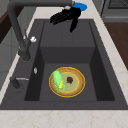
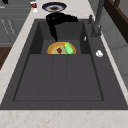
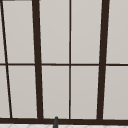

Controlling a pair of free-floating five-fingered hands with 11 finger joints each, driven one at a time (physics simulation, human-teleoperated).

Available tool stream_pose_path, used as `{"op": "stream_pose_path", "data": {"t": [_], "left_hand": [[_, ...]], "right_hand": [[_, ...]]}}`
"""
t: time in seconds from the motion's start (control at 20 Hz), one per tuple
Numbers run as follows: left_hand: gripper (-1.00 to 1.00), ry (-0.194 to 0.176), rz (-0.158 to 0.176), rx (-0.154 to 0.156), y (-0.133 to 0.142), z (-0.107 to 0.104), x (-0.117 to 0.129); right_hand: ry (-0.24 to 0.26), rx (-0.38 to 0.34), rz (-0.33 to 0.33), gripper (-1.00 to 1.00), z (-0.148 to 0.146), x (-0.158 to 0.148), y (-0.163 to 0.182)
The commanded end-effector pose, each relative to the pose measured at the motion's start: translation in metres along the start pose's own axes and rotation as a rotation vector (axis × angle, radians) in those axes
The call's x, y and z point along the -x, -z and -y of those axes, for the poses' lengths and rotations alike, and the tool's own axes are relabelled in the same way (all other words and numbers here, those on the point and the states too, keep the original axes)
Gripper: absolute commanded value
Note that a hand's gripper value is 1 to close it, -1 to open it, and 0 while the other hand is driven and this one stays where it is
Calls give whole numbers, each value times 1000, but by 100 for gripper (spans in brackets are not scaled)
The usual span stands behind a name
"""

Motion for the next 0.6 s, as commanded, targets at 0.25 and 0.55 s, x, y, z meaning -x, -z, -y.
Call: {"op": "stream_pose_path", "data": {"t": [0.25,0.55], "left_hand": [[0,0,0,0,0,0,0],[0,0,0,0,0,0,0]], "right_hand": [[35,-17,1,-100,15,21,50],[60,-121,4,-100,29,34,78]]}}
